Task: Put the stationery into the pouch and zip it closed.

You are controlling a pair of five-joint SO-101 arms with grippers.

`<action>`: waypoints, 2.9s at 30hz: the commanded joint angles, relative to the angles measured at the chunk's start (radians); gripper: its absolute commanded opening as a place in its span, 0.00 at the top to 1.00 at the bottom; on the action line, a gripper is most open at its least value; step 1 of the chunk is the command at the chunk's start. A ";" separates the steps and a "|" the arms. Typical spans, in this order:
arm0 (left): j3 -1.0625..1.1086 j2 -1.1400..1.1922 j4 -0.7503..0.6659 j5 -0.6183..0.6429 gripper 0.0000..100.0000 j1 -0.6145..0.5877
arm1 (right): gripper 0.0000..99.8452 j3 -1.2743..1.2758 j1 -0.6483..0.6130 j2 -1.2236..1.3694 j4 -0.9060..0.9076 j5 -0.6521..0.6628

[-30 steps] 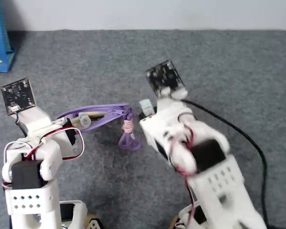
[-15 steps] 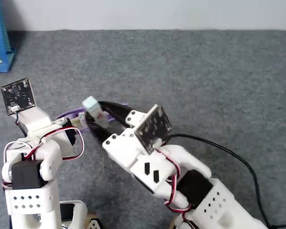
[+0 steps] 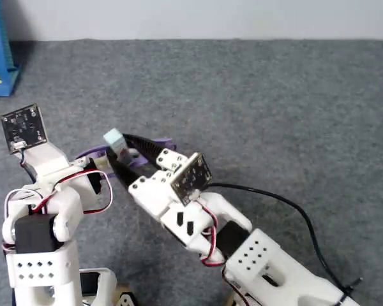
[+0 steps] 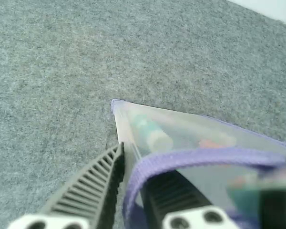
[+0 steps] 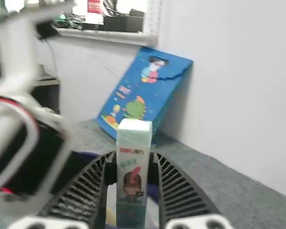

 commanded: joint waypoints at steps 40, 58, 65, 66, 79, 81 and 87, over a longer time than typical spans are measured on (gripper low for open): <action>-0.004 -0.002 -0.005 -0.008 0.99 0.002 | 0.87 0.060 0.166 -0.378 0.627 -0.209; -0.004 -0.002 -0.003 -0.008 0.99 -0.003 | 1.00 0.057 0.251 -0.328 0.630 -0.207; -0.005 -0.002 -0.005 -0.009 0.99 0.002 | 0.99 0.057 0.251 -0.568 0.791 -0.189; -0.005 -0.002 -0.009 -0.011 0.98 0.002 | 0.99 0.055 0.248 -0.599 0.816 -0.167; -0.004 0.006 -0.319 -0.034 0.84 0.129 | 0.99 0.055 0.105 -0.857 1.176 -0.040; 0.005 0.006 -0.362 -0.101 0.84 0.219 | 0.99 0.055 0.062 -0.891 1.228 -0.043; 0.104 0.006 -0.540 -0.232 0.83 0.460 | 0.99 0.055 0.012 -0.977 1.345 -0.046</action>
